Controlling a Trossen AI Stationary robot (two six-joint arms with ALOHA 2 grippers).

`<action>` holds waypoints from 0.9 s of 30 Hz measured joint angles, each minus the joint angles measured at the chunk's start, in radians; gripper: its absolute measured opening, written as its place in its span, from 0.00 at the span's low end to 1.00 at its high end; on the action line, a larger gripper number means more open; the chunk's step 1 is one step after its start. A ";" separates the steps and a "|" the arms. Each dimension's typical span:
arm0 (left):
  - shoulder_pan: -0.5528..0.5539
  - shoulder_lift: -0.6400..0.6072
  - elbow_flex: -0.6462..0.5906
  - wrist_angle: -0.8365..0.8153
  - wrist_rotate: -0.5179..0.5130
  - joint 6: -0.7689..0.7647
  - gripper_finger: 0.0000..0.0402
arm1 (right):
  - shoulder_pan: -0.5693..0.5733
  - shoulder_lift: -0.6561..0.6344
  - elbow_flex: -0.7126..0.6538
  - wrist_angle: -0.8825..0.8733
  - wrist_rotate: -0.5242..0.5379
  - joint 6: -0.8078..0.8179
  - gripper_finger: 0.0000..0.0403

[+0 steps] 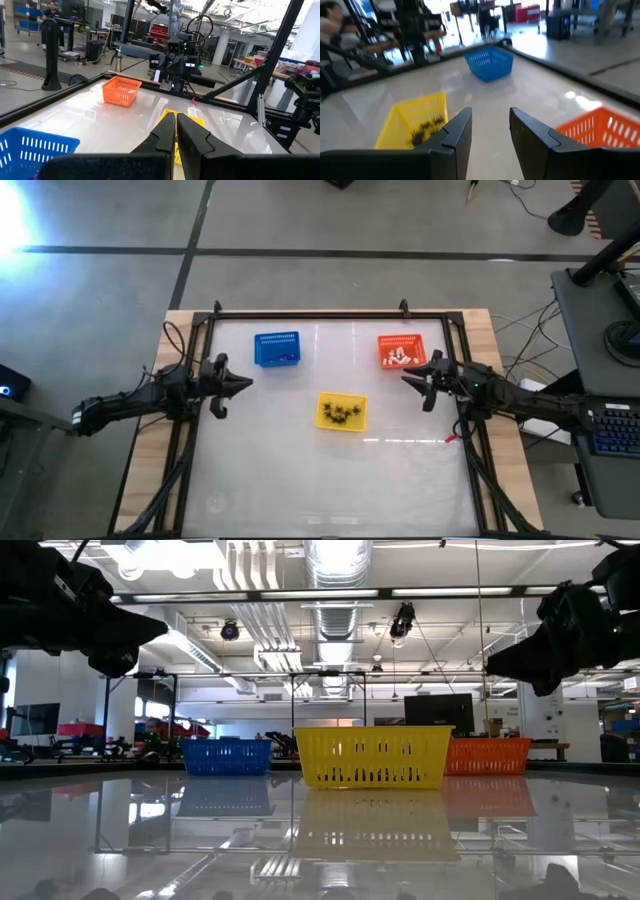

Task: Sort Halloween decoration
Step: Return to Home Position

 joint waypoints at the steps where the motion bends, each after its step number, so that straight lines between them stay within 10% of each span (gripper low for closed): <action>1: 0.000 -0.001 0.001 0.001 0.000 0.000 0.00 | 0.000 -0.024 0.000 0.000 0.000 0.000 0.31; 27: 0.000 0.016 0.003 0.002 0.000 0.000 0.00 | 0.000 -0.140 -0.015 0.047 0.000 0.000 0.33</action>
